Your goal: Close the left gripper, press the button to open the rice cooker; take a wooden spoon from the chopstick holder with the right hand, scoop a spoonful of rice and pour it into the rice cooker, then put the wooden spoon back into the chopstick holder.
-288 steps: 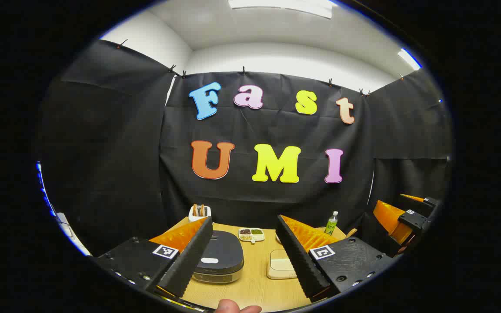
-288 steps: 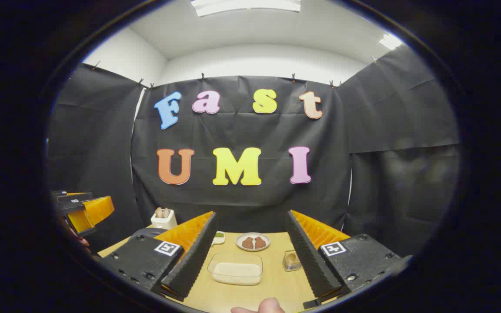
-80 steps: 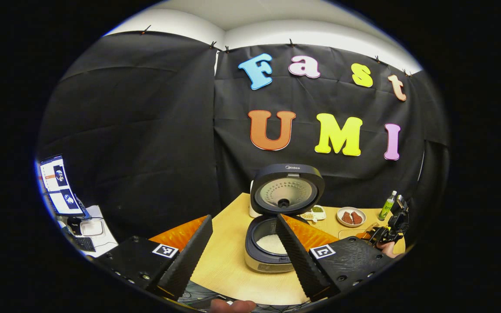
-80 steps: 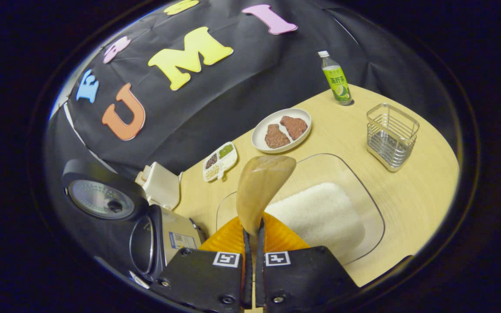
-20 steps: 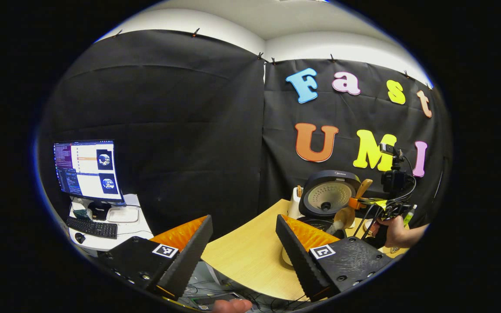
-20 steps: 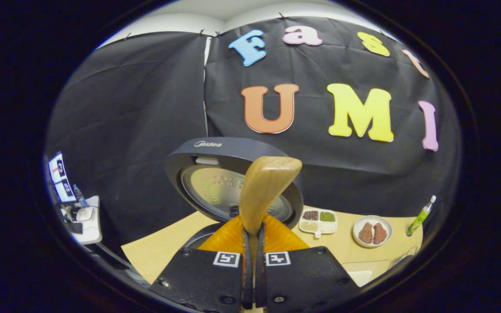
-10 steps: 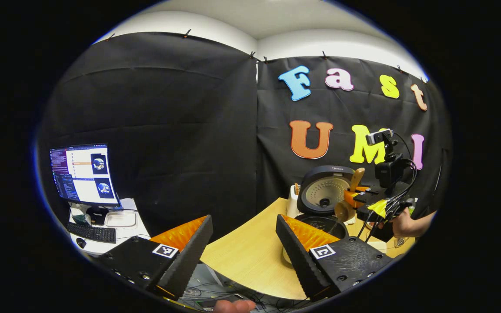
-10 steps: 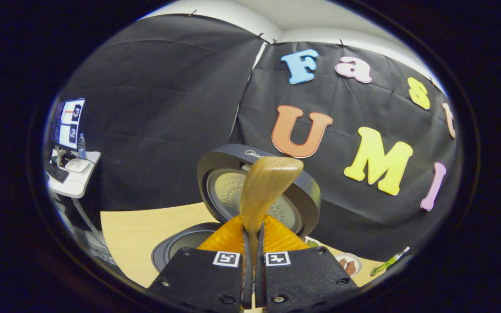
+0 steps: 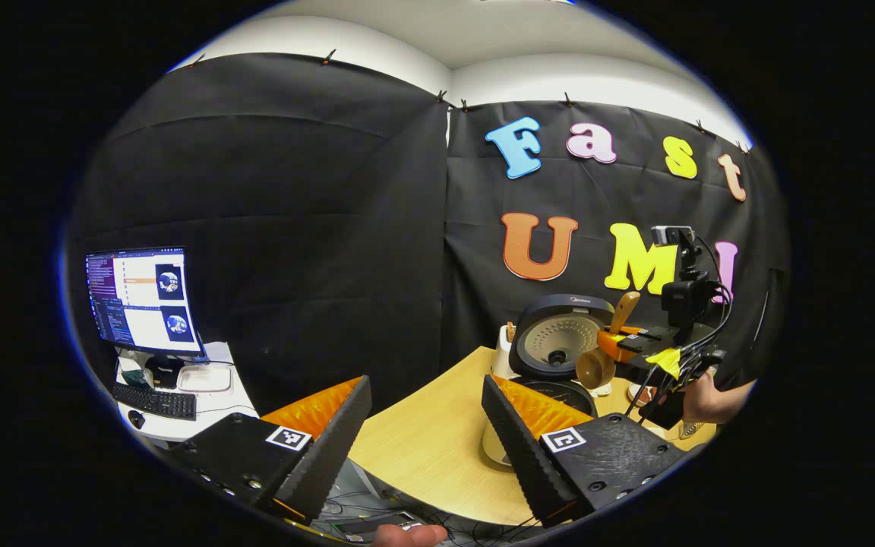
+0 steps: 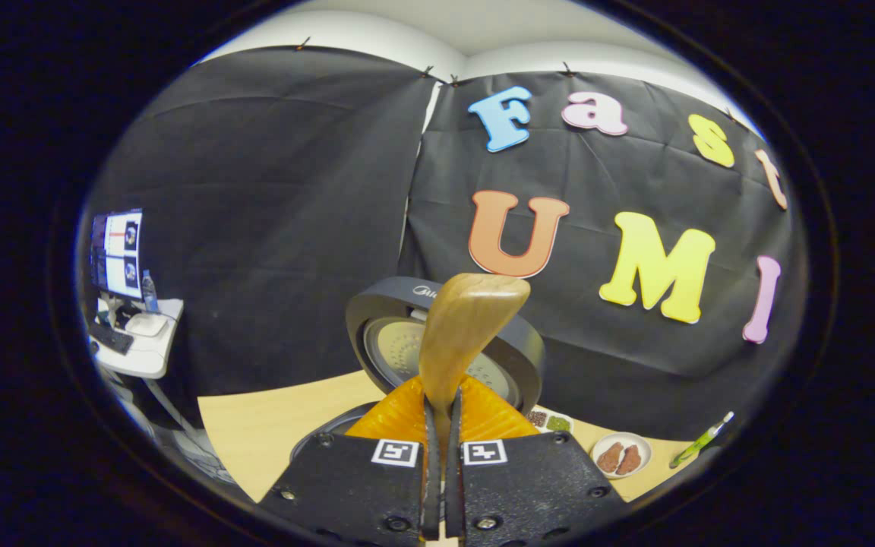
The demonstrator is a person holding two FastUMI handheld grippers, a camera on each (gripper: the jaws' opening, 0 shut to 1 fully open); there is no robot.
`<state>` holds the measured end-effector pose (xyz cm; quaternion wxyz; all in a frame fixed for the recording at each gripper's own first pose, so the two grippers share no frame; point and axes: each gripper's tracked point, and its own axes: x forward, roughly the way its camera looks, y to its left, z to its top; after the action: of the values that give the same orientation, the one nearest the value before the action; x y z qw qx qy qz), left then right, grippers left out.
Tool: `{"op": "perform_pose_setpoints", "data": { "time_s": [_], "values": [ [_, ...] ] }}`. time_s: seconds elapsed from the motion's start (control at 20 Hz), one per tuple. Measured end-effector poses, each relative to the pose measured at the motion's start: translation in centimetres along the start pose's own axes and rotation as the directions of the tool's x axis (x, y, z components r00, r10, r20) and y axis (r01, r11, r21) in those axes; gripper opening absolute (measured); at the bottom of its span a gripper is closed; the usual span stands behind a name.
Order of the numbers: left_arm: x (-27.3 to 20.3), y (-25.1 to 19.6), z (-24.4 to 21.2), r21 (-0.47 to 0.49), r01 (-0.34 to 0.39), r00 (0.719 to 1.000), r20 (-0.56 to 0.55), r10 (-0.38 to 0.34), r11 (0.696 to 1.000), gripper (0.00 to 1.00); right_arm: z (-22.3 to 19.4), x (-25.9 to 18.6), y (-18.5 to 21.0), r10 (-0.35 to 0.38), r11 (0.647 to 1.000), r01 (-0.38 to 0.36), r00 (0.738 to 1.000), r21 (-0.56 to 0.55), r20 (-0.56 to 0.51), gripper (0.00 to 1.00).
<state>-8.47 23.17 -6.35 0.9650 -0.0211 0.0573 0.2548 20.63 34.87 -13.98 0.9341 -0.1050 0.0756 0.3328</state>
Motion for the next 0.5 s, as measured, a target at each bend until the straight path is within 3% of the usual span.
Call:
{"op": "perform_pose_setpoints", "data": {
  "time_s": [0.2,0.35,0.4,0.5],
  "values": [
    [-0.2,-2.4,1.0,-0.005,0.042,0.999,0.006,-0.042,0.999,0.95,0.5,-2.5,-2.6,0.004,0.974,0.001,1.0,0.226,-0.02,0.08],
    [-0.4,-5.1,2.0,-0.01,0.092,0.996,0.019,-0.091,0.996,0.95,0.7,-5.5,-5.6,-0.014,0.919,0.024,0.999,0.394,-0.029,0.08],
    [-0.4,-6.2,2.2,-0.007,0.11,0.994,0.022,-0.109,0.994,1.0,0.8,-6.7,-6.8,-0.024,0.895,0.035,0.999,0.445,-0.03,0.08],
    [-0.7,-8.5,2.3,0.005,0.153,0.988,0.023,-0.153,0.988,0.95,0.8,-9.7,-9.6,-0.063,0.852,0.072,0.997,0.519,-0.035,0.08]
  ]
}}
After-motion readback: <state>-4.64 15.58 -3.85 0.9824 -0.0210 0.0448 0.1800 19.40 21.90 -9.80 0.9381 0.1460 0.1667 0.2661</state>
